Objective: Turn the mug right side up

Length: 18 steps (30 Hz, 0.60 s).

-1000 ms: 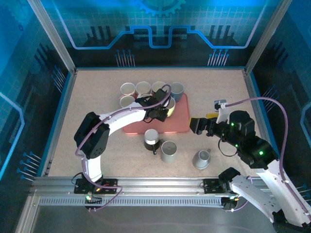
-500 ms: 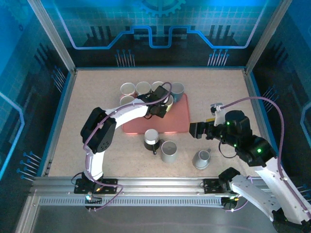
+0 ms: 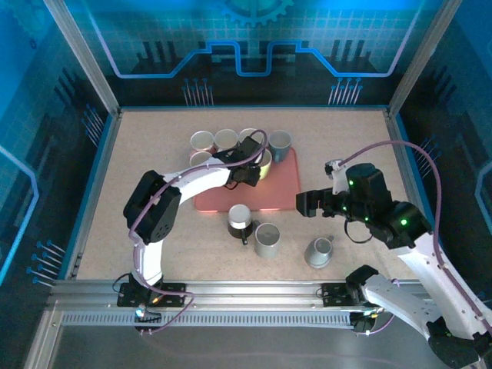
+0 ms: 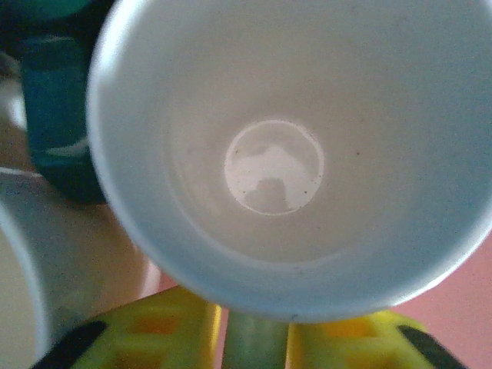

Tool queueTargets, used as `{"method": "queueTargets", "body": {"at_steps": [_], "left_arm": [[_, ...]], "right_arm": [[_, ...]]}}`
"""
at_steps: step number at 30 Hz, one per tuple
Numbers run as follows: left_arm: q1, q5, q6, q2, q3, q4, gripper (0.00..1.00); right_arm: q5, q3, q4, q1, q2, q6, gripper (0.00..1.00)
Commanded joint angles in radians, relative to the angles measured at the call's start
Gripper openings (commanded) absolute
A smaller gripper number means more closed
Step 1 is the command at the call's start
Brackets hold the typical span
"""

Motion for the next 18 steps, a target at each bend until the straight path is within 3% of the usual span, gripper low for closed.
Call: {"method": "queueTargets", "body": {"at_steps": [1,6,10,15,18], "left_arm": [[0.011,-0.016,-0.022,-0.076,-0.026,0.003,0.31],[0.010,0.030,-0.047,-0.165,-0.053,-0.007,0.34],[0.009,0.100,-0.091,-0.253,-0.068,-0.038,0.36],[0.002,0.166,-0.141,-0.416,-0.130,-0.086,0.38],[0.002,0.194,-0.158,-0.541,-0.197,-0.094,0.38]], "right_arm": [[-0.015,0.065,-0.126,0.027,0.043,-0.050,1.00],[0.039,0.165,-0.258,0.101,0.134,-0.234,1.00],[0.046,0.169,-0.256,0.184,0.151,-0.492,0.99],[-0.104,0.091,-0.308,0.290,0.097,-1.094,1.00],[0.005,0.063,-0.380,0.303,0.149,-1.404,1.00]]}}
